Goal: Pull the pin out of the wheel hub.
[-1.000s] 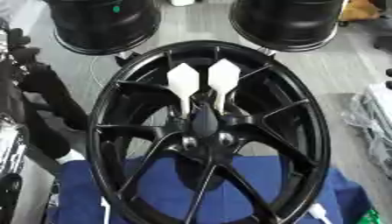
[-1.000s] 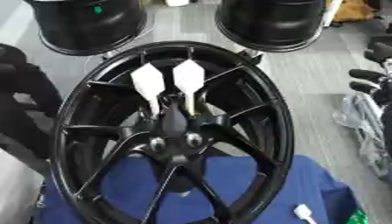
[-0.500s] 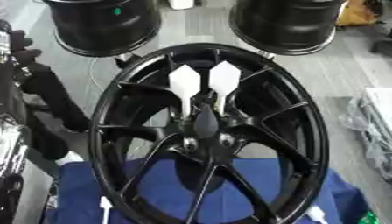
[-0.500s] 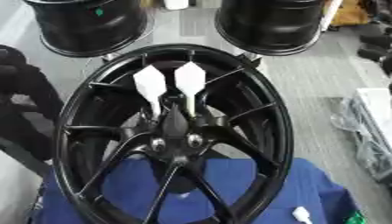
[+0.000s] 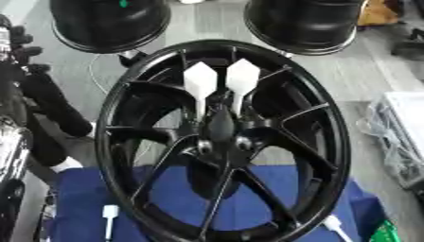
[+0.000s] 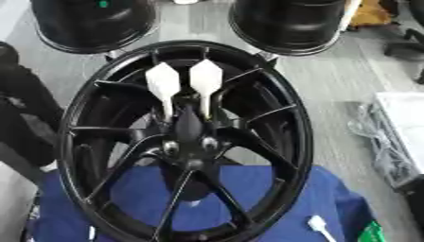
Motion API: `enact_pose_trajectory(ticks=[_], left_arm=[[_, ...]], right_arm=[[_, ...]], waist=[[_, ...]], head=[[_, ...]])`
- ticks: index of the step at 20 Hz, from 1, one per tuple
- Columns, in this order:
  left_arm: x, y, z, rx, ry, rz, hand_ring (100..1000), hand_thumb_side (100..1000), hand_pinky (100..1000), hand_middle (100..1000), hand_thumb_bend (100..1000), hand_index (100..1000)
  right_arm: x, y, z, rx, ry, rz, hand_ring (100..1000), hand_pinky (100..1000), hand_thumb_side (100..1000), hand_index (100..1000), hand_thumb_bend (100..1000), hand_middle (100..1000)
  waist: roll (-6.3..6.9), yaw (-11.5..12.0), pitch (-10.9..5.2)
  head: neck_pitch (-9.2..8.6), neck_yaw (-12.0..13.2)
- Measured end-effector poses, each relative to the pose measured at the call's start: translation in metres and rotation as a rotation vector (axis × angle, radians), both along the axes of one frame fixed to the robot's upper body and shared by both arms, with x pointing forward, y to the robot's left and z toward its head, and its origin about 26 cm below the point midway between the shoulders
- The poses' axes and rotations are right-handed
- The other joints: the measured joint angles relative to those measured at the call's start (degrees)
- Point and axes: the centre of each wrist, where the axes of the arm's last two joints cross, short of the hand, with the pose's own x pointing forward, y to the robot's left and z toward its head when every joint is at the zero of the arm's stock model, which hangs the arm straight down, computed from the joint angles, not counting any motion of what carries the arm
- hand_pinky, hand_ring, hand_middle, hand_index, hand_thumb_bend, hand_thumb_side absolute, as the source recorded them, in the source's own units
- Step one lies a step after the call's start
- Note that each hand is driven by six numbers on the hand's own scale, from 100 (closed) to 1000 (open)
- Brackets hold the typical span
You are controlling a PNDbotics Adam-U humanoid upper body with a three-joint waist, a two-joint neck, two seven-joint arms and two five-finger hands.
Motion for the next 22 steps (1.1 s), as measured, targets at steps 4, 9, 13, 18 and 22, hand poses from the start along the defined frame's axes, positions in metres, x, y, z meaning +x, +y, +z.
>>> enact_pose_trajectory(ticks=[4,9,13,18,22], left_arm=[[-0.001,0.003,0.001,0.003,-0.003,0.014,666,703,546,636,221,705],[-0.001,0.003,0.001,0.001,-0.003,0.019,666,703,546,635,223,705],[-0.001,0.004,0.002,0.008,-0.004,0.021,666,703,545,635,223,705],[-0.001,0.004,0.003,0.007,-0.003,0.02,666,704,545,635,223,705],[-0.001,0.005,0.003,0.012,-0.003,0.022,666,703,545,634,223,704]], right_arm=[[-0.021,0.01,0.022,-0.212,-0.083,0.07,828,832,488,896,100,864],[-0.032,0.012,0.033,-0.515,-0.131,0.137,823,839,531,887,100,853],[-0.034,0.016,0.033,-0.685,-0.122,0.215,824,840,566,886,100,852],[-0.035,0.025,0.036,-0.864,-0.113,0.328,825,842,599,885,100,849],[-0.035,0.038,0.037,-0.988,-0.106,0.404,826,844,633,885,100,850]], waist=[[-0.59,0.03,-0.01],[-1.13,0.32,-0.01],[-1.2,0.49,-0.01],[-1.41,0.46,-0.01],[-1.58,0.3,-0.01]], head=[[0.01,-0.2],[-0.01,-0.81],[-0.06,-1.16],[-0.07,-1.57],[-0.06,-1.59]])
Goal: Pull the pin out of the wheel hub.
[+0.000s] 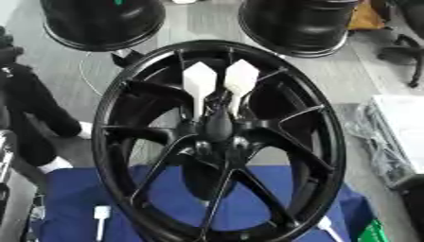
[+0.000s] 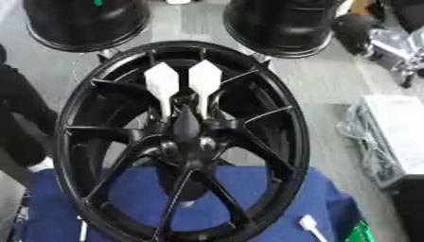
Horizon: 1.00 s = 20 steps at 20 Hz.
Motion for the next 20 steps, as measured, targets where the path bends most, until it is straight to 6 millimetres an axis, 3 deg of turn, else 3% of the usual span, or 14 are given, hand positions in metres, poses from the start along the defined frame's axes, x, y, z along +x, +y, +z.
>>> enact_pose_trajectory(ticks=[8,20], left_arm=[[-0.002,0.003,-0.003,0.009,0.01,0.009,667,704,545,633,219,704],[-0.003,0.008,-0.006,0.018,0.026,0.023,667,704,545,632,219,703]], right_arm=[[0.0,0.033,0.003,-0.182,0.027,0.113,833,846,684,887,100,834],[-0.001,0.072,-0.008,-0.324,0.03,0.226,884,873,752,922,100,896]], waist=[[-0.13,-1.01,-0.36],[-0.51,-1.42,-0.81]], head=[[0.43,0.1],[0.5,0.65]])
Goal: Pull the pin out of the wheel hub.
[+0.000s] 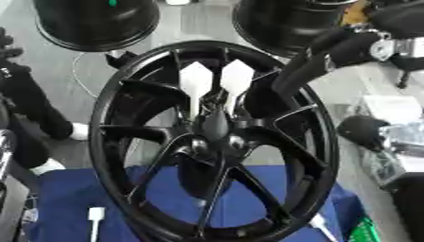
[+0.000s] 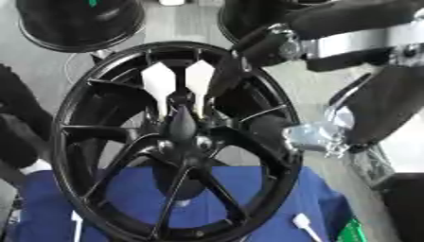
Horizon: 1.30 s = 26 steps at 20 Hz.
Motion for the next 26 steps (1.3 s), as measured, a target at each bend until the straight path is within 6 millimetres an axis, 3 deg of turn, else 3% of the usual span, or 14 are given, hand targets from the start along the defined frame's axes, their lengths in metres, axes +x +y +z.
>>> enact_pose_trajectory(ticks=[18,26], left_arm=[[0.0,0.003,0.002,-0.01,-0.013,0.013,667,699,547,631,226,703],[-0.001,0.004,0.005,-0.018,-0.032,0.026,668,695,549,631,232,703]], right_arm=[[0.0,0.018,-0.011,0.047,0.017,-0.067,880,866,724,925,100,894],[0.007,0.022,-0.015,0.076,-0.009,-0.147,883,872,640,922,100,895]], waist=[[0.49,0.54,0.0],[0.55,1.0,0.0]], head=[[-0.28,-0.06],[-0.53,-0.16]])
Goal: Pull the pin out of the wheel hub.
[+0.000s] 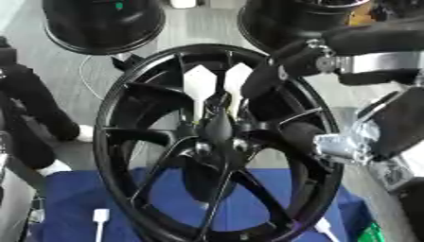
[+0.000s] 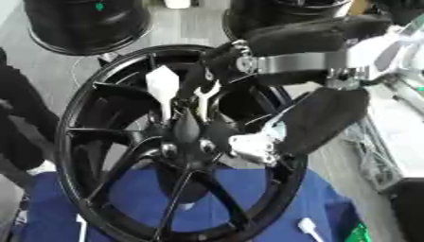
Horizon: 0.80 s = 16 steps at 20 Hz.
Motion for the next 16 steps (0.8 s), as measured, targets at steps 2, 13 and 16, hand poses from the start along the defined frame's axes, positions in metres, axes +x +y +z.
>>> enact_pose_trajectory(ticks=[2,13,16], left_arm=[[0.0,0.001,0.0,-0.003,-0.003,0.006,669,695,549,631,232,703],[0.0,0.001,0.001,-0.011,-0.008,0.013,670,692,551,631,237,703],[-0.001,0.002,0.0,-0.023,-0.014,0.024,670,687,553,631,242,703]], right_arm=[[0.011,0.001,-0.002,0.019,-0.012,-0.033,882,873,605,920,100,893],[0.07,0.0,-0.013,0.074,-0.068,-0.138,849,858,448,880,112,863],[0.078,0.001,-0.016,0.074,-0.07,-0.155,850,859,416,878,138,860]], waist=[[0.04,0.0,0.0],[0.31,0.0,-0.22],[0.32,0.13,-0.43]], head=[[0.06,-0.25],[0.75,-1.56],[1.03,-1.92]])
